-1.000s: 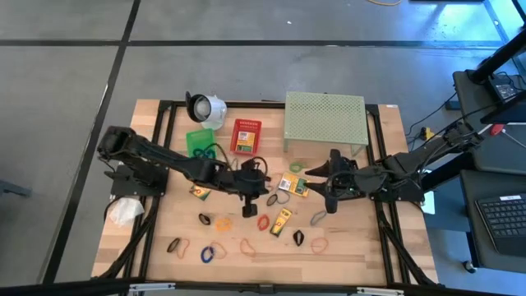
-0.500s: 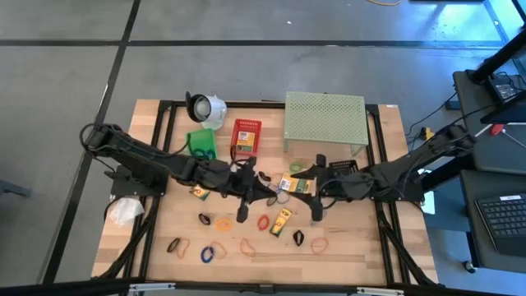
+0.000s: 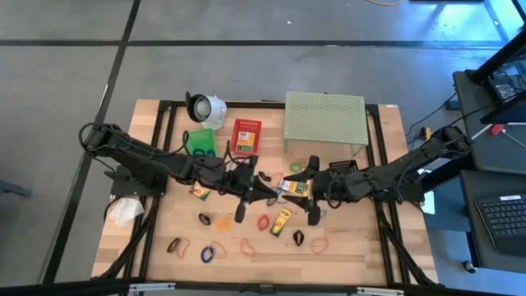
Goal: Pick & Place Office Desk Supplies
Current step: Put the blue rubber band into the black basket
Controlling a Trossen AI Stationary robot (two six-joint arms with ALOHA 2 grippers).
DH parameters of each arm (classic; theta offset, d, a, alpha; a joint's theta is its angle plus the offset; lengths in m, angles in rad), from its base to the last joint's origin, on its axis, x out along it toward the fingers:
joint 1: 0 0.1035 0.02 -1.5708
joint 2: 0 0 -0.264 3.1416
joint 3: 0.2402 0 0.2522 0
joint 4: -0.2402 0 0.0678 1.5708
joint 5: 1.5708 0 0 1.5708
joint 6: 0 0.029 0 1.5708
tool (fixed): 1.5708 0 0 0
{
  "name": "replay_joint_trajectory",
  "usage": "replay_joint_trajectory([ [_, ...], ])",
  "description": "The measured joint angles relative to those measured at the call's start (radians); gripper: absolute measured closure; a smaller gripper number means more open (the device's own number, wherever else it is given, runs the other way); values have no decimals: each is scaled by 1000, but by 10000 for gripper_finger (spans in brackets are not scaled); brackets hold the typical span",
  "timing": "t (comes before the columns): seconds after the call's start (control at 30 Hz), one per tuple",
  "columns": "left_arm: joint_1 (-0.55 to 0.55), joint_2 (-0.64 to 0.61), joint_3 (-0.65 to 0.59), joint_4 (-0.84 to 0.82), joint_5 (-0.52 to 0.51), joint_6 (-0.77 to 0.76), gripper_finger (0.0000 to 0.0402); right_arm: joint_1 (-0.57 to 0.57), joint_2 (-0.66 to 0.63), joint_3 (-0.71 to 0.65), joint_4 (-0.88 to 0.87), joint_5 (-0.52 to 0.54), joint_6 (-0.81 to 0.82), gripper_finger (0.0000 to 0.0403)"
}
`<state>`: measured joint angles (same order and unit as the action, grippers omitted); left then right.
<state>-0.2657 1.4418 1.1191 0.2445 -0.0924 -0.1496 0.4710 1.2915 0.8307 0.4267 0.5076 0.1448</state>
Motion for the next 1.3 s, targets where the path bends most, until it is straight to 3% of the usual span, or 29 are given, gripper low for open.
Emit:
replay_joint_trajectory([
  [0.6, 33, 30, 0, 104, 62, 4, 400, -20, 2, 0, 70, -44, 4, 149],
  [0.87, 39, 30, 0, 169, 115, 3, 400, -41, 83, 35, 110, -82, 3, 153],
  [1.03, 39, 30, 0, 156, 117, -7, 400, -42, 142, 101, 104, -112, -39, 193],
  [1.3, 30, 30, 0, 144, 116, -20, 400, -42, 174, 146, 86, -160, -50, 303],
])
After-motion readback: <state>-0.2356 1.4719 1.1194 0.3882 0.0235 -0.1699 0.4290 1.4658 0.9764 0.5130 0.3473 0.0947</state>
